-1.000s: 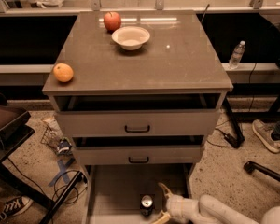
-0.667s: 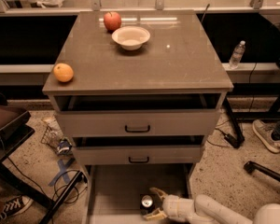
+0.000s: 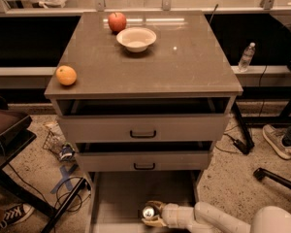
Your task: Pick pepsi can from bottom drawer and place on counter
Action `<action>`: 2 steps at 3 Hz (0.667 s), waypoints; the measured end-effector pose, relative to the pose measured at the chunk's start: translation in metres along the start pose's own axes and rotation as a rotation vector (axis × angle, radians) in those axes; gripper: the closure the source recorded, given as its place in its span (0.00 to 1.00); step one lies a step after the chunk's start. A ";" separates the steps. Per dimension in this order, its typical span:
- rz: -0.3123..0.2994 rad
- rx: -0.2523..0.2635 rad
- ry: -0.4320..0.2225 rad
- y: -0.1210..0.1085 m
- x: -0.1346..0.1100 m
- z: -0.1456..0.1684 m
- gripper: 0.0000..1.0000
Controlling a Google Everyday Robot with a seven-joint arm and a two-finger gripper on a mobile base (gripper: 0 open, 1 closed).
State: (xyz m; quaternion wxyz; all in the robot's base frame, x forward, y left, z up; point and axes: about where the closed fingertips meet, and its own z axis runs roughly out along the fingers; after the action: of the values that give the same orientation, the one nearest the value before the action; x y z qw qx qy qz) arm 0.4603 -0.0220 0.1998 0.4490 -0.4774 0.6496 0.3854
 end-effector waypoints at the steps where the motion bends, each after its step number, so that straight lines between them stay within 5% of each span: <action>1: 0.011 -0.009 -0.008 0.003 -0.002 0.008 0.94; 2: 0.099 -0.016 -0.066 0.009 -0.047 -0.040 1.00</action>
Offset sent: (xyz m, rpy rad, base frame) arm 0.0056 -0.0769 0.1513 0.1458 0.0968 -0.0500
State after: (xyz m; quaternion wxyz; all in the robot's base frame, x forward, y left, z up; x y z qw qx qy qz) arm 0.4499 -0.0443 0.2567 0.4466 -0.4352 0.6542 0.4280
